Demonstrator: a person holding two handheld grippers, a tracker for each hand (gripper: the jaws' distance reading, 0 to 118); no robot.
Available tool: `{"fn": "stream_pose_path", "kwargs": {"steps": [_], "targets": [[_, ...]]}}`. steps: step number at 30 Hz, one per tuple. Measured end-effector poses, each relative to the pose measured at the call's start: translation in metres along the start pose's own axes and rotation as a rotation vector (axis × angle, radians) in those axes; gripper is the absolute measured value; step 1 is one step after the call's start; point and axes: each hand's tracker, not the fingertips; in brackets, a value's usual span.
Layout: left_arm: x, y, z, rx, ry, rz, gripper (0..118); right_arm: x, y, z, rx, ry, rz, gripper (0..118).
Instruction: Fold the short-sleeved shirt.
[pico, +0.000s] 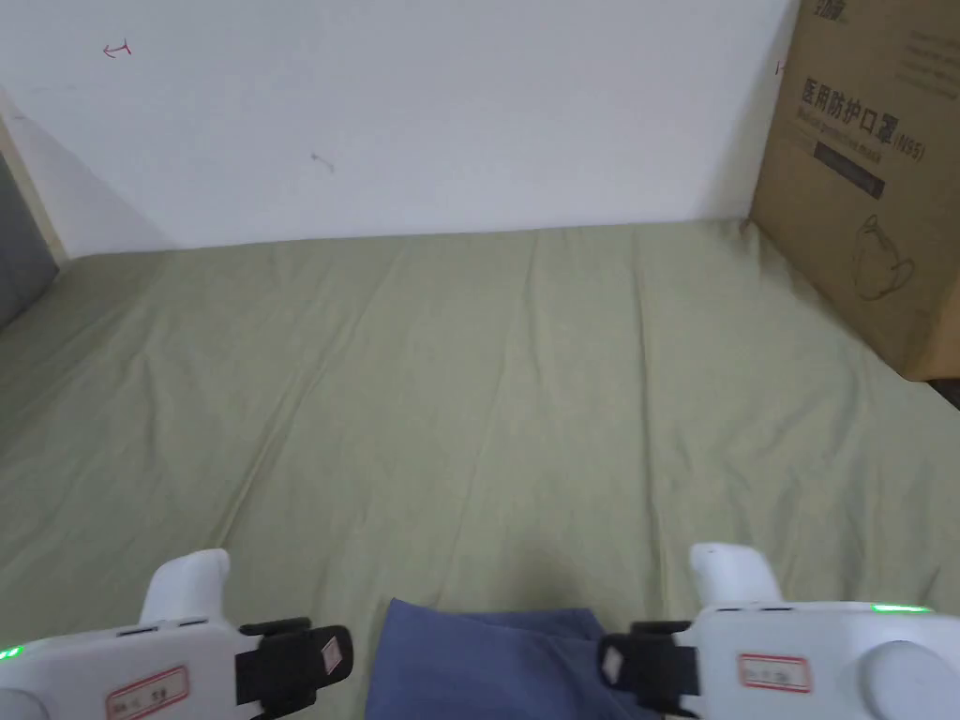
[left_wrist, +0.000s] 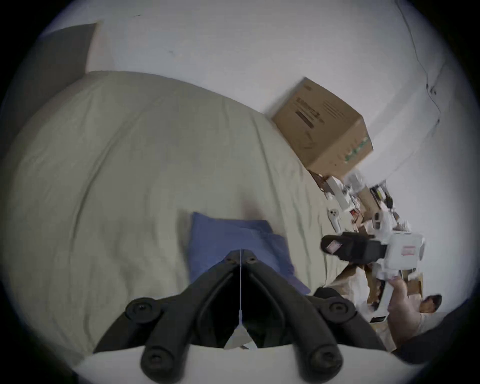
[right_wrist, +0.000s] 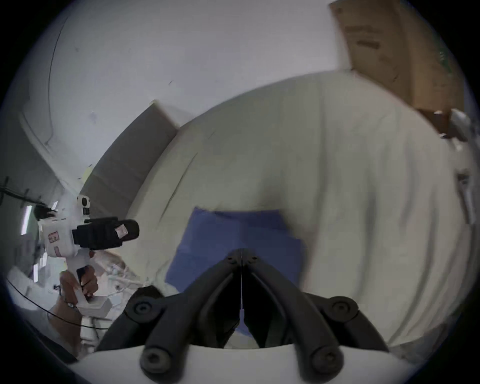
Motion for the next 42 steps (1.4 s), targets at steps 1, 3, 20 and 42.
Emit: {"fn": "stream_pose_path", "kwargs": {"steps": [1, 3, 20, 42], "targets": [[-0.01, -0.003, -0.001, -0.012, 0.003, 0.038, 0, 0.001, -0.001, -0.02, -0.037, 0.013, -0.018, 0], [-0.027, -0.007, -0.005, -0.03, -0.038, 0.103, 0, 0.01, -0.002, -0.049, -0.1, -0.001, -0.052, 0], [-0.092, -0.011, -0.155, -0.404, -0.47, 0.378, 118, 0.084, -0.016, -0.055, -0.153, -0.059, -0.181, 0], [-0.03, 0.008, -0.086, -0.211, -0.175, 0.005, 21, 0.04, -0.015, 0.002, 0.037, -0.073, -0.169, 0]]}}
